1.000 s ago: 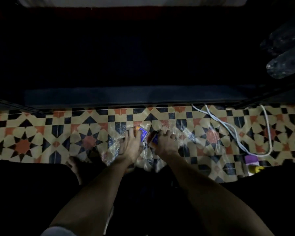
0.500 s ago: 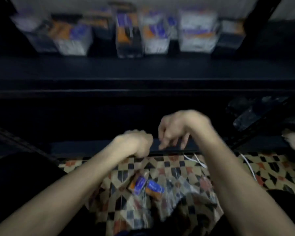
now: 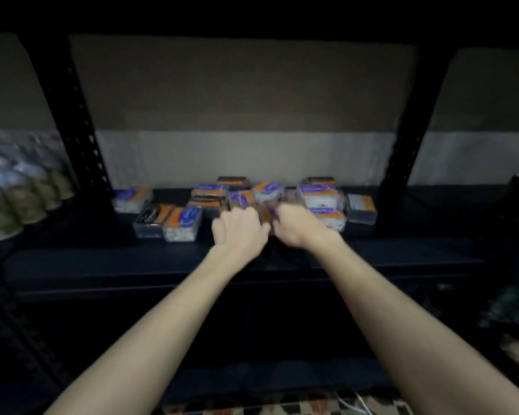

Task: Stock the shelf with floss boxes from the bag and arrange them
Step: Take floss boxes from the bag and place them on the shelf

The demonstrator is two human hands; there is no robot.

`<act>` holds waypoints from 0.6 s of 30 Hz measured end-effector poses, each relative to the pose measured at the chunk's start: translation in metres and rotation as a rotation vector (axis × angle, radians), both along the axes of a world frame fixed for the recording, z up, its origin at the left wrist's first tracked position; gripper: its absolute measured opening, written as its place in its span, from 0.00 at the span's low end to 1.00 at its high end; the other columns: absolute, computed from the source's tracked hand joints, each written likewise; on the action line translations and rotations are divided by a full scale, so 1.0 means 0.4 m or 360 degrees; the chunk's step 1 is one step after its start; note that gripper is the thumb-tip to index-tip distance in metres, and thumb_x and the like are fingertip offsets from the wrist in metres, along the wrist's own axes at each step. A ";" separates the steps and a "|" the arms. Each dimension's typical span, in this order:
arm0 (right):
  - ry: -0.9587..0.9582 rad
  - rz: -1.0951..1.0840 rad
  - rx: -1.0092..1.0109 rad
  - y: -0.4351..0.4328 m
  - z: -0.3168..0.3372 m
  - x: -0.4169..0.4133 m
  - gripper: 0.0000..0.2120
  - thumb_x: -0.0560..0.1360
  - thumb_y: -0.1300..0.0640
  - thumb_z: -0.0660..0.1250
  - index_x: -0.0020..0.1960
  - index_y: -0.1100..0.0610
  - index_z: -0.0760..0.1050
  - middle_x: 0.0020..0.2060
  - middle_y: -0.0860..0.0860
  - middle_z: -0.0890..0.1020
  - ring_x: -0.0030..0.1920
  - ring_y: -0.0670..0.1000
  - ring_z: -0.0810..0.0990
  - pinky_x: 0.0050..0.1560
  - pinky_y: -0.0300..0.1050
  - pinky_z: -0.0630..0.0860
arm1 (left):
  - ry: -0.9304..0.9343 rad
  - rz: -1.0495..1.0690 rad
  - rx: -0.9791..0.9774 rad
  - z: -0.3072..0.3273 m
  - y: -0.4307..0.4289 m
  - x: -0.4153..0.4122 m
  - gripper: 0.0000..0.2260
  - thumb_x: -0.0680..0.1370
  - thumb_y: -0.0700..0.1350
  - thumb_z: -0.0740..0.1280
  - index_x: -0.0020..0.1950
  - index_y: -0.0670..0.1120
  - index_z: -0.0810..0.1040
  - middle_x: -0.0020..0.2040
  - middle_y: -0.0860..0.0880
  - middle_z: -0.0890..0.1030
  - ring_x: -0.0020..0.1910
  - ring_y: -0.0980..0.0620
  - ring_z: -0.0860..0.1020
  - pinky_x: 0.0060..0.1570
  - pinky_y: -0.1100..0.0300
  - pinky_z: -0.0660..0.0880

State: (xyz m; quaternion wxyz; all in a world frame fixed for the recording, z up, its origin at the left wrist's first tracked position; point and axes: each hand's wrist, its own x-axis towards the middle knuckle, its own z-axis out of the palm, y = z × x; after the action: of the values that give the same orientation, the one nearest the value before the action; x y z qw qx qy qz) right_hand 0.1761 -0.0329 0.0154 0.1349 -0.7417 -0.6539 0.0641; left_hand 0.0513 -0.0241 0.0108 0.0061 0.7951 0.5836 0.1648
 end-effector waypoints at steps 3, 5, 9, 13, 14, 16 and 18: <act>-0.0057 -0.0052 -0.0024 -0.008 -0.039 -0.012 0.18 0.79 0.53 0.57 0.66 0.57 0.73 0.68 0.64 0.71 0.68 0.69 0.70 0.65 0.58 0.69 | 0.0014 -0.0005 0.0027 -0.035 0.011 0.001 0.19 0.79 0.56 0.62 0.59 0.44 0.77 0.60 0.40 0.79 0.60 0.38 0.75 0.56 0.49 0.72; -0.0035 -0.0099 0.0112 -0.026 -0.046 -0.026 0.18 0.79 0.51 0.58 0.64 0.58 0.74 0.66 0.64 0.72 0.65 0.70 0.71 0.63 0.59 0.70 | -0.0051 0.0013 0.0072 -0.049 0.010 -0.007 0.18 0.78 0.56 0.63 0.59 0.44 0.77 0.59 0.40 0.78 0.58 0.37 0.76 0.55 0.49 0.72; 0.0045 -0.0214 0.0362 -0.049 -0.028 -0.051 0.19 0.77 0.46 0.65 0.59 0.59 0.76 0.56 0.63 0.79 0.57 0.68 0.78 0.54 0.55 0.75 | -0.0132 0.0081 0.0084 -0.049 -0.004 -0.020 0.20 0.76 0.53 0.68 0.63 0.44 0.72 0.60 0.39 0.76 0.57 0.36 0.77 0.55 0.47 0.73; 0.0082 -0.0365 0.0044 -0.064 0.025 -0.051 0.23 0.70 0.52 0.73 0.60 0.61 0.72 0.59 0.61 0.78 0.61 0.64 0.76 0.56 0.53 0.75 | -0.0177 0.0126 -0.0117 -0.026 -0.033 -0.030 0.31 0.73 0.55 0.72 0.68 0.41 0.64 0.63 0.35 0.73 0.61 0.35 0.73 0.56 0.46 0.72; 0.0037 -0.0349 -0.0089 -0.077 0.049 -0.051 0.22 0.68 0.53 0.75 0.57 0.61 0.73 0.58 0.60 0.79 0.59 0.62 0.78 0.53 0.50 0.76 | -0.0170 0.0118 -0.0145 -0.020 -0.048 -0.036 0.33 0.72 0.56 0.72 0.68 0.41 0.62 0.63 0.36 0.74 0.62 0.35 0.73 0.55 0.46 0.72; -0.0060 -0.0271 -0.0393 -0.115 0.097 -0.046 0.21 0.64 0.55 0.78 0.51 0.60 0.74 0.53 0.57 0.81 0.51 0.58 0.81 0.45 0.48 0.78 | -0.0165 0.0060 -0.0173 -0.003 -0.092 -0.045 0.36 0.72 0.59 0.71 0.69 0.41 0.61 0.63 0.37 0.76 0.63 0.36 0.73 0.52 0.49 0.70; -0.0058 -0.0217 -0.0737 -0.167 0.126 -0.025 0.24 0.63 0.56 0.80 0.54 0.61 0.75 0.52 0.60 0.82 0.51 0.59 0.82 0.47 0.55 0.82 | -0.0131 -0.0048 -0.0199 0.009 -0.153 -0.047 0.36 0.72 0.60 0.71 0.68 0.41 0.61 0.63 0.39 0.76 0.63 0.36 0.73 0.48 0.51 0.67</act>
State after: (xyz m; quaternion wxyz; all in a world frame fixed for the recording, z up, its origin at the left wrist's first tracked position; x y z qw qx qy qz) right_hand 0.1660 -0.0999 0.0656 -0.0467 -0.7963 -0.5725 0.1896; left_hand 0.0325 -0.0852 0.0143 0.0824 0.7945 0.5799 0.1606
